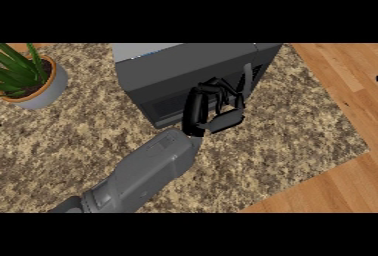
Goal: Pick up the milk, place it into the microwave and close the microwave
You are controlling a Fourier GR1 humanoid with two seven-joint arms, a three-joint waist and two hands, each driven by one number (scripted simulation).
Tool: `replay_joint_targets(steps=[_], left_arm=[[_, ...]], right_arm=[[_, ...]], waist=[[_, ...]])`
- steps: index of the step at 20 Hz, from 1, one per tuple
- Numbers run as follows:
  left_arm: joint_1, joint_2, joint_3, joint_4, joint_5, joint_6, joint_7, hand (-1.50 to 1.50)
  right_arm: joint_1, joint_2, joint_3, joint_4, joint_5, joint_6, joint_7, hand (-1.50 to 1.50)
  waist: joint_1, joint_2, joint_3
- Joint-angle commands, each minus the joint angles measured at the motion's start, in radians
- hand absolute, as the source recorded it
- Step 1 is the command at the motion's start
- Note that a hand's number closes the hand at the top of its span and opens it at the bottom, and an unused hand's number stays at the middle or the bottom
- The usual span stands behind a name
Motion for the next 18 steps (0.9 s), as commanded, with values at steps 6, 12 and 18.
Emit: replay_joint_targets(steps=[6,12,18], left_arm=[[-0.087,0.001,-0.017,0.153,-0.003,0.013,0.062,1.5],[-0.062,0.001,-0.023,0.188,0.03,0.064,0.09,1.5],[-0.032,0.001,-0.042,0.218,0.061,0.119,0.097,1.5]], right_arm=[[-0.011,-0.014,0.011,-0.002,-0.063,0.044,0.004,-1.5],[-0.006,-0.035,0.025,-0.018,-0.103,0.057,0.023,-1.5],[0.005,-0.065,-0.005,-0.032,-0.124,0.046,0.029,-1.5]], waist=[[-0.006,0.011,0.004],[0.02,0.005,0.0],[0.054,-0.007,-0.002]])
